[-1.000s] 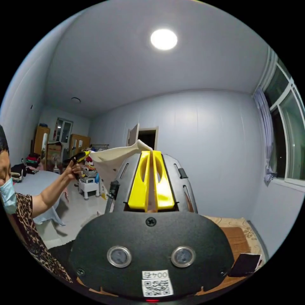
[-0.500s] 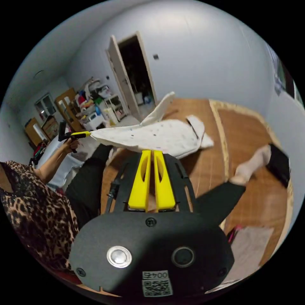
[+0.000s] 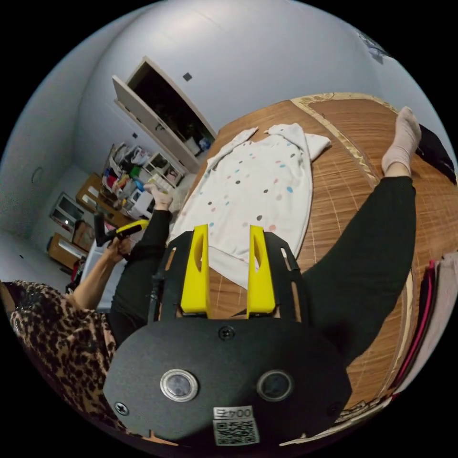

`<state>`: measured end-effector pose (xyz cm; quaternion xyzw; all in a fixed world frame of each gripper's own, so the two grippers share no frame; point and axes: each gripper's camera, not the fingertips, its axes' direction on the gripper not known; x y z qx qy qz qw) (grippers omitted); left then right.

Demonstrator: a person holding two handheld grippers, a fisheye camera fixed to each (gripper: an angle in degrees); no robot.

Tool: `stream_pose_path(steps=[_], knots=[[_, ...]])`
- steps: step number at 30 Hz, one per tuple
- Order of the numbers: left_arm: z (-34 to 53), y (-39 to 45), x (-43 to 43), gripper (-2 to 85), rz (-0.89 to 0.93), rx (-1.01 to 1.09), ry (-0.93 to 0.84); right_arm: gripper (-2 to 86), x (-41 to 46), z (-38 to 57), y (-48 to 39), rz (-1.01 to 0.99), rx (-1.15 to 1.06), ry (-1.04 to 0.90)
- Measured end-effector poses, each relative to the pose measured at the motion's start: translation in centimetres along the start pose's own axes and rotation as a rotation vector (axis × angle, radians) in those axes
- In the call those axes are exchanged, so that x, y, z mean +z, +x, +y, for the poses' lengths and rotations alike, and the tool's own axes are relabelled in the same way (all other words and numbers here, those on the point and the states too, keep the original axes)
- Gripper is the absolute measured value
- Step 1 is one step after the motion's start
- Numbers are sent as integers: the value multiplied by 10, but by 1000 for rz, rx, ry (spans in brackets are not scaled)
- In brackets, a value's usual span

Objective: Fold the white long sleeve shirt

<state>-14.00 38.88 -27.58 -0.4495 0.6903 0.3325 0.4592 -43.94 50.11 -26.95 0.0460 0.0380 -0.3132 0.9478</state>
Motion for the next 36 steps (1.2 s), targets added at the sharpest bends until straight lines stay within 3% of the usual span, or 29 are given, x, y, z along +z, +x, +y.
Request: stream_pose_path(steps=[9, 18, 22, 29, 36], knots=[[-79, 29, 159, 38, -209, 90, -197, 131, 150, -45, -16, 298, -123, -229], [-123, 28, 257, 63, -239, 124, -240, 130, 266, -85, -8, 425, -218, -395], [-126, 27, 276, 68, -197, 90, -186, 123, 282, -84, -7, 431, -237, -346], [-143, 35, 307, 74, -145, 35, -303, 126, 303, -77, -2, 426, -219, -396], [-135, 75, 326, 75, -145, 117, -446, 134, 309, -50, 5, 429, -151, -478]])
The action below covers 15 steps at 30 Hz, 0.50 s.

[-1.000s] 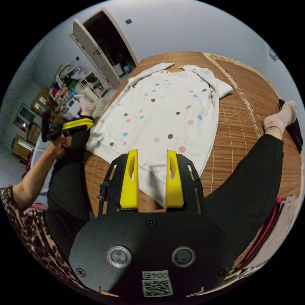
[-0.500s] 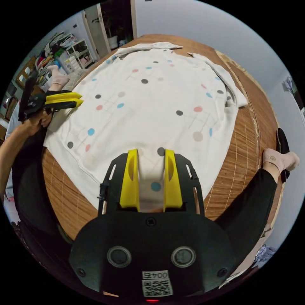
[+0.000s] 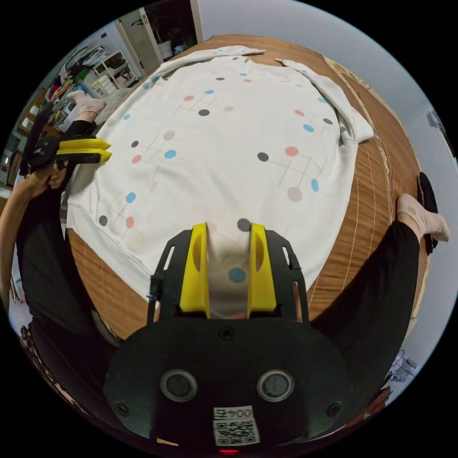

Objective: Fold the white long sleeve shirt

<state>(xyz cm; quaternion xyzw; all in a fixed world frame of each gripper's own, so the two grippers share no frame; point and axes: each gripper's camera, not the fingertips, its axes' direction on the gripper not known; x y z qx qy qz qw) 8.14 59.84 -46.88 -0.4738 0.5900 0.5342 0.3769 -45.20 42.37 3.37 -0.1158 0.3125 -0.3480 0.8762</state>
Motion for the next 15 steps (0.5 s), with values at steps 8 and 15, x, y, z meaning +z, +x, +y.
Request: stream_pose_path(steps=[8, 15], knots=[[-7, 55, 15, 75, -99, 143, -77, 135, 19, 23, 0, -1, 34, -92], [-18, 43, 25, 73, -63, 91, -33, 138, 36, 20, 18, -4, 57, -82]])
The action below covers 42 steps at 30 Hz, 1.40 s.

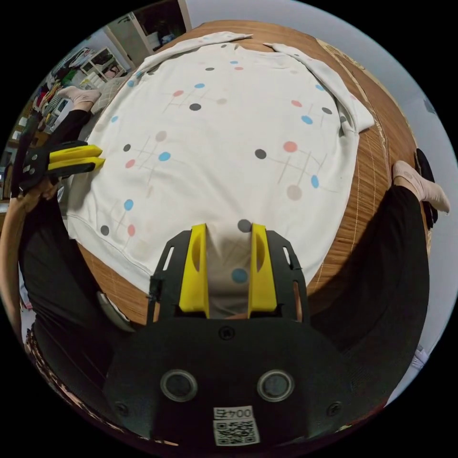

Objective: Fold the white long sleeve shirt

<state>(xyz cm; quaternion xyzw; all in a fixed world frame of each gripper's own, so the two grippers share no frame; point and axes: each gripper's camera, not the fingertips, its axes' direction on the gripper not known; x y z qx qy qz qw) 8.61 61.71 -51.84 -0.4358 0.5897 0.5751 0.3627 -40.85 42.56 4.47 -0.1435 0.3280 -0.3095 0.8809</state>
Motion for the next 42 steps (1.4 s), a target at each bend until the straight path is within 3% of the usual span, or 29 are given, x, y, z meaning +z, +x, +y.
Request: stream_pose_path(steps=[4, 9, 12, 16, 19, 23, 26, 33, 42], knots=[[-7, 1, 3, 72, -44, 20, -5, 159, 1, -2, 22, -138, 64, 28], [-9, -20, 6, 69, -2, -36, 27, 152, -19, -6, 67, -442, 187, 233], [-8, -36, 7, 71, 63, -73, 73, 148, -31, -19, 89, -519, 186, 329], [-5, -53, -7, 81, 139, -107, 218, 150, -38, -38, 121, -556, 163, 411], [-3, -84, -24, 88, 221, -253, 336, 152, -31, -52, 150, -530, 154, 468], [-41, -130, -45, 96, 101, -298, 382, 148, 6, -54, 188, -522, 187, 556], [-94, -170, -57, 99, 26, -299, 401, 141, 29, -53, 211, -646, 272, 568], [-225, -256, -34, 112, -142, -327, 334, 129, 34, -67, 240, -627, 295, 637], [-276, -323, 26, 124, -164, -353, 201, 127, 50, -79, 248, -648, 254, 613]])
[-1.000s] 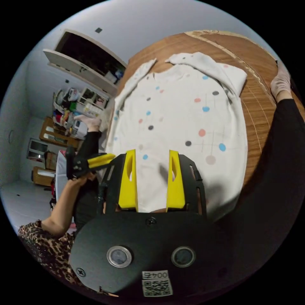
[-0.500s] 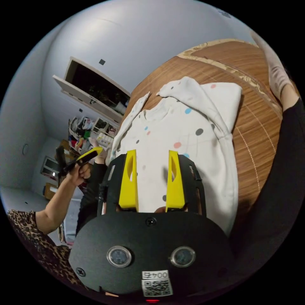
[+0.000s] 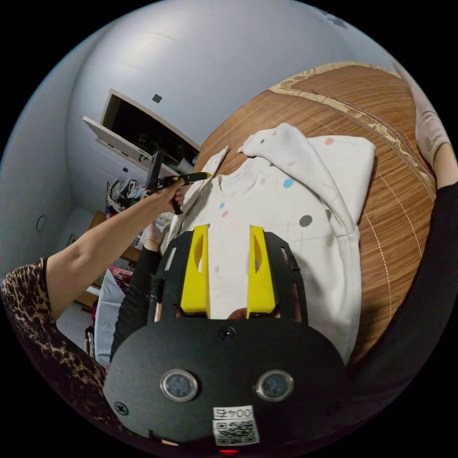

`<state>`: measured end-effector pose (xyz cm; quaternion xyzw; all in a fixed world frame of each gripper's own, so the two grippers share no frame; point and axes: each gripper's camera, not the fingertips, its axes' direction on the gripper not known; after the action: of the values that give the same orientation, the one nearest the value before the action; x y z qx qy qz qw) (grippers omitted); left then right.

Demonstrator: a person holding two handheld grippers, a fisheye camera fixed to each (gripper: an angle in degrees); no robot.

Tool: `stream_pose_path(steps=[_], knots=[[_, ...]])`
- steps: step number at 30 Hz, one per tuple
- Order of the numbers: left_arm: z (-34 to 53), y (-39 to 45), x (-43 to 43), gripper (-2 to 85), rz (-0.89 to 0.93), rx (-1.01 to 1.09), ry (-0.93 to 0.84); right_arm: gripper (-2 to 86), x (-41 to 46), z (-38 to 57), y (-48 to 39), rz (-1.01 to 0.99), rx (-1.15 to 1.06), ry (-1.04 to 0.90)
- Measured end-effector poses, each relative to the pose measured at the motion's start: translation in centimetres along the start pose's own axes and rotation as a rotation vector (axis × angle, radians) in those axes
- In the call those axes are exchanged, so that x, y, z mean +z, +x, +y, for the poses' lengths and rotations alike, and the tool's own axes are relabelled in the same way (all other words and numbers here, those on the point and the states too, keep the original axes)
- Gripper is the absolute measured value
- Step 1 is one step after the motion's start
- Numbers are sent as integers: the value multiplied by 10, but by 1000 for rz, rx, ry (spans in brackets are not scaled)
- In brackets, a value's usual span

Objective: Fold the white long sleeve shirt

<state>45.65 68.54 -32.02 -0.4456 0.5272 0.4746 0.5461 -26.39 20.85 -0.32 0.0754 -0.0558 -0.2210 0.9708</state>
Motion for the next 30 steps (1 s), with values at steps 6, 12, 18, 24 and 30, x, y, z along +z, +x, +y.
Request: stream_pose_path(steps=[6, 12, 18, 24, 30], knots=[[20, -47, 9, 50, 0, -78, 33, 123, 8, -3, 3, 53, -61, 5], [51, -120, -40, 22, -6, -144, 84, 116, 16, -8, 13, 60, -63, -5], [114, -237, -151, 18, 29, -255, 291, 109, 21, -13, 23, 57, -46, -12], [248, -363, -248, 19, 12, -434, 506, 102, 25, -16, 30, 47, -41, -14], [440, -474, -221, 16, -16, -885, 475, 100, 37, -19, 37, 39, -26, -52]])
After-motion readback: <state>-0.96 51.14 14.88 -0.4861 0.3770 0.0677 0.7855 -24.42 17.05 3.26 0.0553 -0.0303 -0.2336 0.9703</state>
